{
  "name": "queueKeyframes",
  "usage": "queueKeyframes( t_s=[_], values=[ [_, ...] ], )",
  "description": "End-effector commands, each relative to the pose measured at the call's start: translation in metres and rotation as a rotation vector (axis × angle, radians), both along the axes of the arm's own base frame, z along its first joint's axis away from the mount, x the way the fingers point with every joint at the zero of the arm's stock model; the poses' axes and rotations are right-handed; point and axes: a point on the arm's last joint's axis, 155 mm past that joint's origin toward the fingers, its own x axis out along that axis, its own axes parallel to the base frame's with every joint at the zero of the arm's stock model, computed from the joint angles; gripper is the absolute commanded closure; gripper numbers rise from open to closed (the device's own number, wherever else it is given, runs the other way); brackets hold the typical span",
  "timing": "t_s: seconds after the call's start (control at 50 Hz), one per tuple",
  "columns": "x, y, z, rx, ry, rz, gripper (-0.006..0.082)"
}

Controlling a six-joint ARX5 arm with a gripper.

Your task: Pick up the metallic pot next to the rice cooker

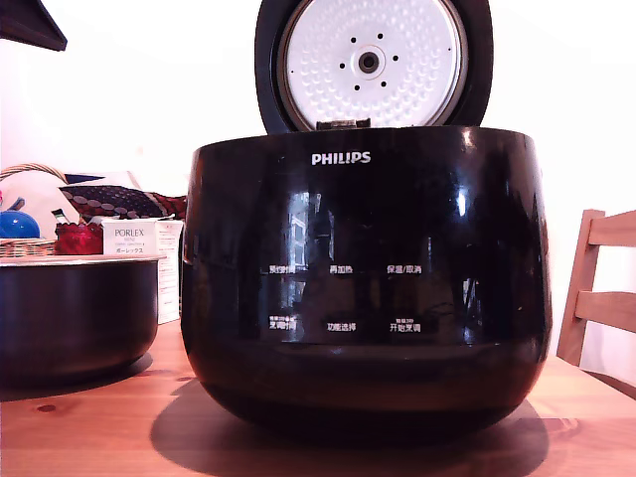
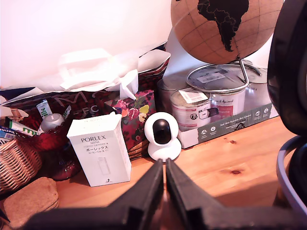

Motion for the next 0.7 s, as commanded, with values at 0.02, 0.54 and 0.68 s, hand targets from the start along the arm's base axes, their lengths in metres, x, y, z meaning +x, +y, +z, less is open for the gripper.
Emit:
queueKeyframes(
  t_s=[0.02, 0.54, 0.68],
  values=[
    [-0.002, -0.006, 0.015, -0.017, -0.054, -0.043, 0.0791],
    [-0.025, -0.034, -0.006, 0.250, -0.036, -0.292, 0.0791],
    [-0.039, -0.038, -0.014, 0.411, -0.021, -0.393, 0.0791]
  ],
)
